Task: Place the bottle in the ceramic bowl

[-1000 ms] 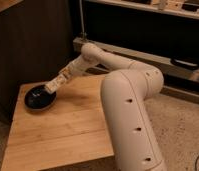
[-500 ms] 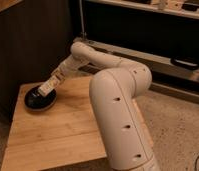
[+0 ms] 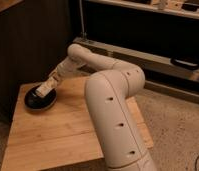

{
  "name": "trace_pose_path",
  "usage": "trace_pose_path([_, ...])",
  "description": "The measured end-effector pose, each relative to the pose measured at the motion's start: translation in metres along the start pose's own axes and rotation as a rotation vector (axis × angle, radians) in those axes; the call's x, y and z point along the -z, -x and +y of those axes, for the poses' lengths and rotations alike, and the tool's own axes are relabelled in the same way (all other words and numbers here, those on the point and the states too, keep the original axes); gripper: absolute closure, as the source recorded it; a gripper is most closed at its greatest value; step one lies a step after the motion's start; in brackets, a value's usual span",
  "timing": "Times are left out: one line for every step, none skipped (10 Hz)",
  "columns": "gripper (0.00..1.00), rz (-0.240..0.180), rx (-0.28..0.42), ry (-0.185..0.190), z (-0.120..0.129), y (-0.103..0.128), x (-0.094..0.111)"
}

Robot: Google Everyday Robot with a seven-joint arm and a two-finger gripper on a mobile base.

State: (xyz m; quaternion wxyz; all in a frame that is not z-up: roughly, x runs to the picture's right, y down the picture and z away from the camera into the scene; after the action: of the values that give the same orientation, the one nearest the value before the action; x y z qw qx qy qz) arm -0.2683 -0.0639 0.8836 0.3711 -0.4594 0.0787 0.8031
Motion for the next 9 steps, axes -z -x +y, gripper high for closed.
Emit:
trace_pose_path([1.0,0.004,0.004,0.001,0.001,0.002,-0.003])
trace_pose_path([1.0,0.01,0.008,0.002,0.004,0.004,-0.007])
trace_pose_path([1.0,0.012,0.011,0.001,0.005,0.005,-0.011])
trace_pose_path([1.0,0.013,0.013,-0.001,0.006,0.007,-0.014])
trace_pose_path([1.0,0.012,0.016,-0.004,0.008,0.01,-0.018])
trace_pose_path([1.0,0.011,0.018,-0.008,0.008,0.012,-0.022])
trace_pose_path([1.0,0.008,0.017,-0.013,0.008,0.013,-0.025])
trace_pose_path([1.0,0.005,0.019,-0.021,0.009,0.013,-0.029])
trace_pose_path([1.0,0.002,0.021,-0.029,0.01,0.013,-0.032])
